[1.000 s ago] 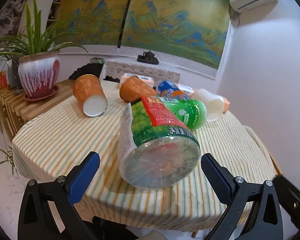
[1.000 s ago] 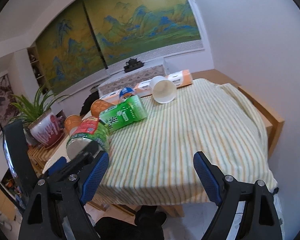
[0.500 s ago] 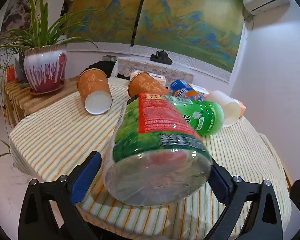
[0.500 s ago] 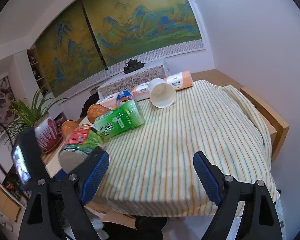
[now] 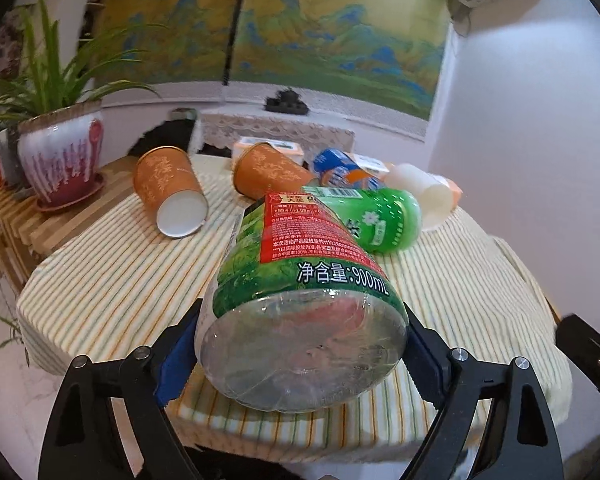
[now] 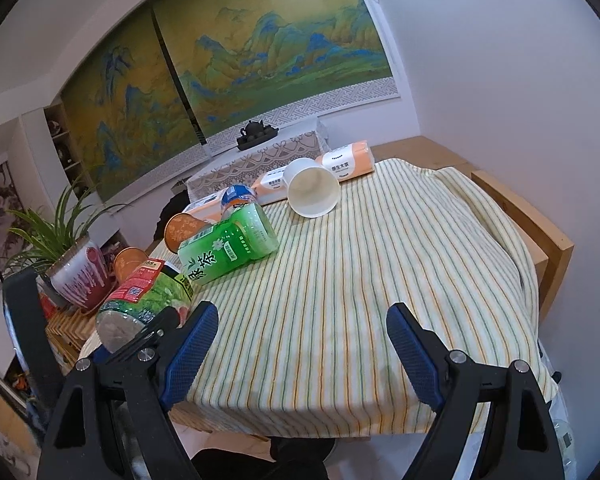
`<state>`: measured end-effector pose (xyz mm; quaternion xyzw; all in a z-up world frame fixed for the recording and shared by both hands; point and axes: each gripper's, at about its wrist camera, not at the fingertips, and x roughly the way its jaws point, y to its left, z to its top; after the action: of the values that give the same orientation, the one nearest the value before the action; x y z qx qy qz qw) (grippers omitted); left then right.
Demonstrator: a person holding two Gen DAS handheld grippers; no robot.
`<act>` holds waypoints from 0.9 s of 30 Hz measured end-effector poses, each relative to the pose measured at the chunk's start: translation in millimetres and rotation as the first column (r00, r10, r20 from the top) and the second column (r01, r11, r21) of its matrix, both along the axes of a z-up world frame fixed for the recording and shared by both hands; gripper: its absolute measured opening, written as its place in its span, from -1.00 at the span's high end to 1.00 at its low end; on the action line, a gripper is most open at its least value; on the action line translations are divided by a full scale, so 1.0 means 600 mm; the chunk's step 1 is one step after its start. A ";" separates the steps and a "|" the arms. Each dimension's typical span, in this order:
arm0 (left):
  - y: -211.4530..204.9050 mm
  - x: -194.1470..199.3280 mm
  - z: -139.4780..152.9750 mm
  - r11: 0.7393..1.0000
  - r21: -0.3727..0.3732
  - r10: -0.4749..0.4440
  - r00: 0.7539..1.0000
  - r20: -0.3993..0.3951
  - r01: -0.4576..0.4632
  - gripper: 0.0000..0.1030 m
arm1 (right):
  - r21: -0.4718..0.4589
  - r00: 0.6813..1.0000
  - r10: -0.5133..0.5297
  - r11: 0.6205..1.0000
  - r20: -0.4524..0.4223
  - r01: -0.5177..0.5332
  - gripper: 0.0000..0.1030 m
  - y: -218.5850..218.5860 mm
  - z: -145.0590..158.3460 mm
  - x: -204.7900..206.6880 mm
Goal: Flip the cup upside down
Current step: 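Rotate the held bottle with the left tool, bottle base turning downward, then lower the bottle base-first onto the cloth and open the left tool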
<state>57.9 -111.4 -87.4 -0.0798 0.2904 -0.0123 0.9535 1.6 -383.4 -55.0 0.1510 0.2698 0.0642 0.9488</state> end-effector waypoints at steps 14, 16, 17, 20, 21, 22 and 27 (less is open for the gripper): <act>0.041 -0.018 0.071 0.971 0.053 -0.219 0.960 -0.175 0.232 -0.76 | 0.020 1.000 -0.009 1.000 0.019 0.009 -0.62 0.012 0.014 -0.010; 0.042 -0.022 0.075 0.961 0.084 -0.241 0.948 -0.207 0.262 -0.76 | 0.017 1.000 -0.010 1.000 0.023 0.009 -0.62 0.015 0.017 -0.012; 0.042 -0.021 0.075 0.956 0.086 -0.255 0.939 -0.232 0.281 -0.76 | 0.017 1.000 -0.009 1.000 0.025 0.009 -0.62 0.015 0.018 -0.012; 0.043 -0.005 0.067 0.946 0.059 -0.287 0.907 -0.307 0.319 -0.76 | 0.021 1.000 -0.010 1.000 0.027 0.009 -0.62 0.019 0.019 -0.009; 0.044 -0.001 0.066 0.946 0.053 -0.288 0.907 -0.307 0.319 -0.76 | 0.025 1.000 -0.009 1.000 0.027 0.009 -0.62 0.020 0.020 -0.008; 0.045 0.004 0.067 0.945 0.051 -0.292 0.904 -0.311 0.323 -0.76 | 0.026 1.000 -0.009 1.000 0.026 0.008 -0.62 0.021 0.020 -0.006; 0.047 0.037 0.076 0.941 0.030 -0.311 0.895 -0.319 0.337 -0.76 | 0.016 1.000 -0.003 1.000 0.025 0.003 -0.62 0.029 0.022 -0.006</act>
<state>79.8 -82.9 -41.9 0.0091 0.4457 -0.1461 0.8831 -1.8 -365.9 -41.7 0.1582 0.2573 0.0668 0.9510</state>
